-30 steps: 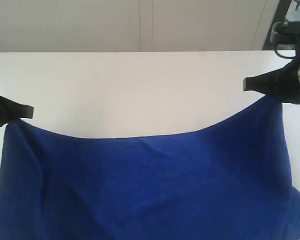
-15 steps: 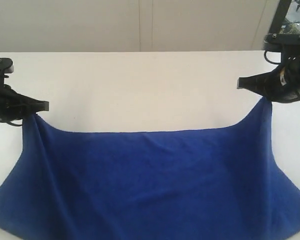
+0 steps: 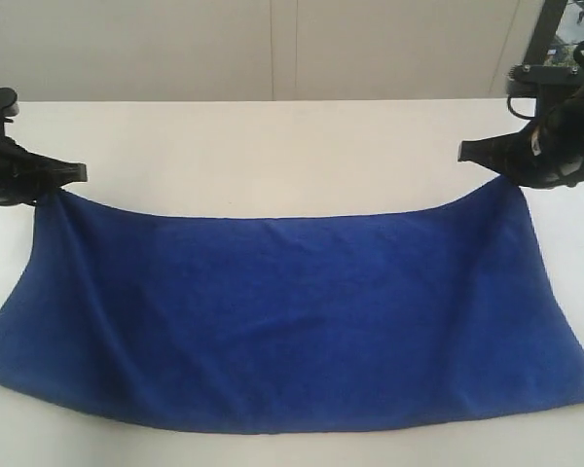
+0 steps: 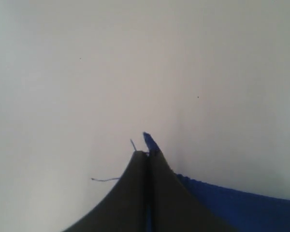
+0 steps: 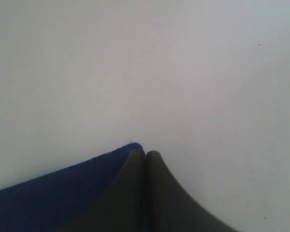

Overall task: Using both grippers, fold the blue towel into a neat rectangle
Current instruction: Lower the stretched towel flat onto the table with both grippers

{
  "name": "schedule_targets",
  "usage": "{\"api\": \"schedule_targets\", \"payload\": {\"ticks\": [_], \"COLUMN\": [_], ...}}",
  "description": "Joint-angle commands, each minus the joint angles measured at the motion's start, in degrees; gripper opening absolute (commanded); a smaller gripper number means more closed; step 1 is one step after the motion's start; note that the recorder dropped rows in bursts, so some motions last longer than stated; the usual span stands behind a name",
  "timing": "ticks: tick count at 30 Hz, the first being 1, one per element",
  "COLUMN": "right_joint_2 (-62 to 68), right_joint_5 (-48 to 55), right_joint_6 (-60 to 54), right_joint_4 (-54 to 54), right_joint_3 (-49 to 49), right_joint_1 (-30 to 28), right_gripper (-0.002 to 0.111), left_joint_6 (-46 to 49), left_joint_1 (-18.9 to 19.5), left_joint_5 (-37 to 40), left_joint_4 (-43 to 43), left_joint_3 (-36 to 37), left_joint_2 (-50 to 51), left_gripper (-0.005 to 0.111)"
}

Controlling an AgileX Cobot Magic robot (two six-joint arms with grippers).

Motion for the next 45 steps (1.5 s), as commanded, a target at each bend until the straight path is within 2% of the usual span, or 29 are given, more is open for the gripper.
{"api": "schedule_targets", "payload": {"ticks": [1, 15, 24, 34, 37, 42, 45], "right_joint_2": [3.42, 7.73, 8.38, 8.38, 8.38, 8.38, 8.38], "right_joint_5": [-0.29, -0.93, -4.27, -5.83, -5.92, -5.45, -4.73], "right_joint_6": [0.24, 0.7, 0.7, 0.59, 0.59, 0.59, 0.59], "right_joint_4": [-0.56, -0.71, -0.71, -0.82, -0.82, -0.82, -0.82], "right_joint_3": [-3.23, -6.39, -6.39, -6.39, -6.39, -6.39, -6.39], "right_joint_1": [-0.52, -3.65, -3.74, -3.79, -3.79, -3.79, -3.79], "right_gripper": [0.0, 0.0, 0.0, 0.0, 0.006, 0.029, 0.04], "left_joint_6": [-0.36, -0.24, -1.86, -2.1, -2.1, -2.1, -2.1], "left_joint_1": [0.14, 3.59, 3.59, 3.59, 3.59, 3.59, 3.68], "left_joint_5": [0.12, -1.28, -4.72, -4.47, -4.47, -4.47, -4.47], "left_joint_4": [-0.46, -0.67, -0.67, -0.67, -0.67, -0.67, -0.67], "left_joint_3": [-2.17, -3.15, -3.15, -3.15, -3.15, -3.15, -3.15], "left_joint_2": [2.54, 4.15, 6.12, 6.12, 6.12, 6.12, 6.12], "left_gripper": [0.0, 0.0, 0.0, 0.0, 0.011, 0.041, 0.05]}}
